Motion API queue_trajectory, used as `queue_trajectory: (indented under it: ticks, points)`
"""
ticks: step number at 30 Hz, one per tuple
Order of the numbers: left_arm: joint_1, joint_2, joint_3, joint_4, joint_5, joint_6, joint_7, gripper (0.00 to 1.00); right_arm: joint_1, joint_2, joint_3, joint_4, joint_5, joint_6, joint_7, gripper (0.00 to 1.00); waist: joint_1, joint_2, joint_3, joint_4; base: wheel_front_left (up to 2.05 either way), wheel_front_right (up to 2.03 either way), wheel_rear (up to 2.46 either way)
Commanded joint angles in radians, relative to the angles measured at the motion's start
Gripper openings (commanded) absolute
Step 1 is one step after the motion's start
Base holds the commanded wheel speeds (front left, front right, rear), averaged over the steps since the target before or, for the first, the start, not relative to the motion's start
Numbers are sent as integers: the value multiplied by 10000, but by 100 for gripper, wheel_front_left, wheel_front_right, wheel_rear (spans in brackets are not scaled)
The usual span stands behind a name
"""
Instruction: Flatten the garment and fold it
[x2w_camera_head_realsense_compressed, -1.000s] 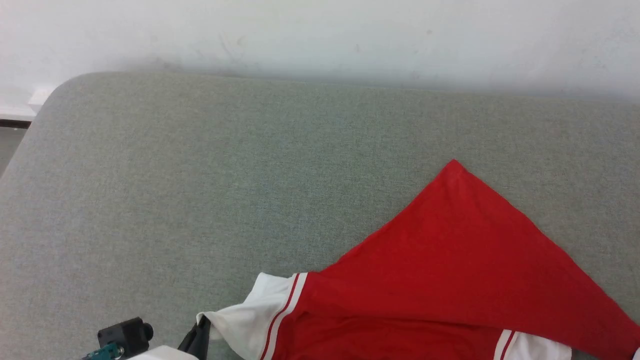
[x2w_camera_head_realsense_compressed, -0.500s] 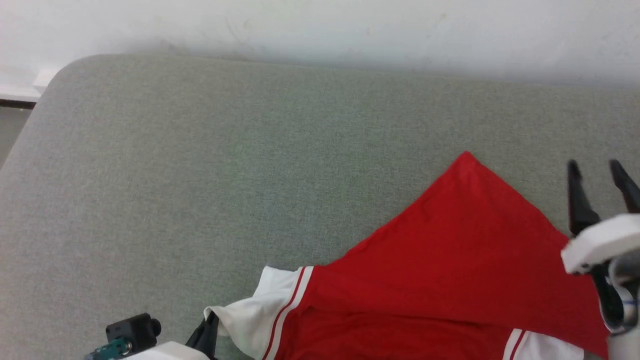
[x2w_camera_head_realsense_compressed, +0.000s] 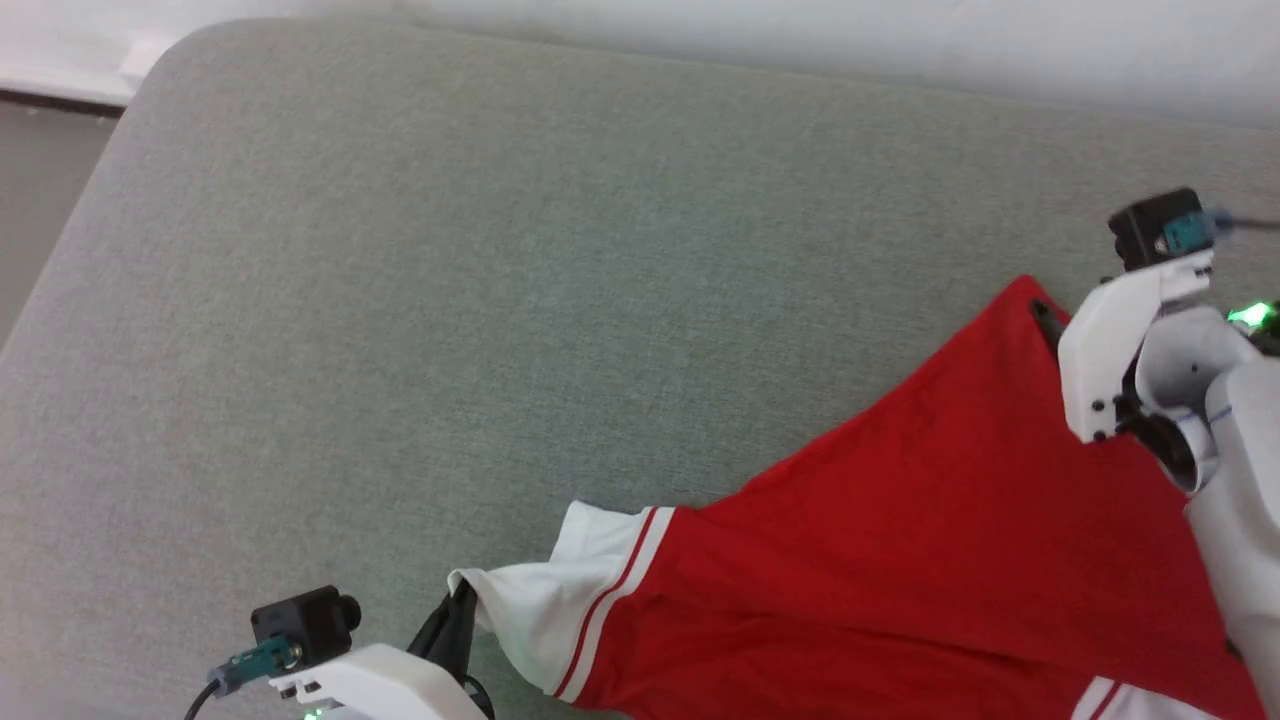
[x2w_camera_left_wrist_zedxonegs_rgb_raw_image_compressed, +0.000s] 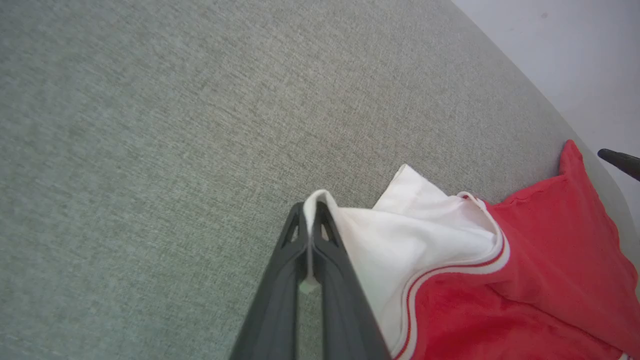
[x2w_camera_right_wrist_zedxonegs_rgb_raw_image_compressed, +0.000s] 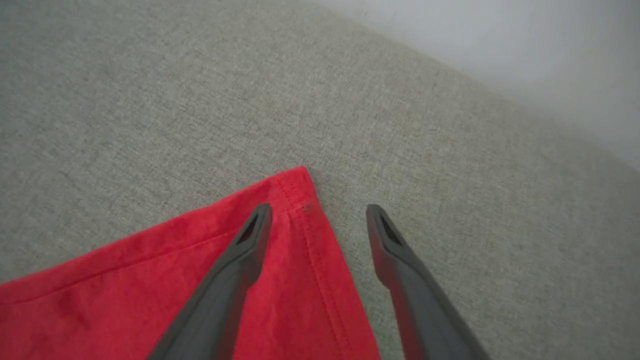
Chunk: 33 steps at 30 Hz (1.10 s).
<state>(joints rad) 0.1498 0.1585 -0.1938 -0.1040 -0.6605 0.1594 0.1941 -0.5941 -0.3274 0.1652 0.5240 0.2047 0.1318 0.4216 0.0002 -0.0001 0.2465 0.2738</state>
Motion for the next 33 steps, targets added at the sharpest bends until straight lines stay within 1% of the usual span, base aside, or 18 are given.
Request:
queue_trajectory:
  ticks: [1, 5, 9, 10, 11, 12, 13, 15, 18, 24, 27, 30, 33]
  points:
    - [-212, -60, -43, 94, -42, -70, -79, 0, -410, -95, 155, 308, 88, -11, 456, 100, -2, 1, 403, 393, 0, 0, 0]
    - [-340, -175, -157, 266, -68, -161, -187, 0, -1108, -274, 608, 911, 120, -11, 1538, 100, -2, 1, 645, 616, 0, 0, 0]
    - [-430, -238, -224, 440, -79, -217, -288, 0, -1517, -329, 855, 1483, 53, -11, 2506, 100, -2, 1, 750, 694, 0, 0, 0]
    - [-445, -248, -236, 477, -83, -223, -302, 0, -1556, -289, 789, 1671, 82, -11, 2843, 86, -2, 1, 750, 695, 0, 0, 0]
    - [-454, -256, -244, 508, -87, -226, -317, 0, -1590, -244, 721, 1788, 85, -11, 3087, 44, -2, 1, 744, 691, 0, 0, 0]
    - [-459, -265, -248, 534, -90, -224, -335, 0, -1609, -202, 650, 1839, 52, -11, 3208, 24, -2, 1, 729, 678, 0, 0, 0]
    - [-460, -272, -245, 560, -95, -217, -353, 0, -1591, -146, 589, 1850, 15, -11, 3245, 0, -2, 1, 698, 652, 0, 0, 0]
    - [-456, -268, -239, 611, -103, -213, -375, 0, -1457, 19, 393, 1724, 68, -11, 2907, 0, -2, 1, 582, 579, 0, 0, 0]
    - [-442, -206, -215, 643, -105, -208, -373, 0, -1009, 181, 73, 1440, 118, -11, 1906, 0, -2, 1, 337, 443, 0, 0, 0]
    - [-133, 38, -43, 536, -86, -65, -335, 0, 299, 826, -492, 370, 452, -11, -1226, 0, -2, 1, -325, -230, 0, 0, 0]
    - [-1, 148, 8, 431, -80, -2, -271, 0, 1140, 1140, -806, -174, 437, -11, -2734, 0, -2, 1, -713, -570, 0, 0, 0]
    - [143, 261, 83, 290, -85, 78, -203, 0, 2042, 1522, -1228, -759, 362, -11, -3875, 0, -2, 1, -1072, -923, 0, 0, 0]
    - [297, 385, 148, 158, -69, 151, -147, 0, 2994, 1860, -1588, -1444, 317, -11, -4594, 0, -2, 1, -1367, -1238, 0, 0, 0]
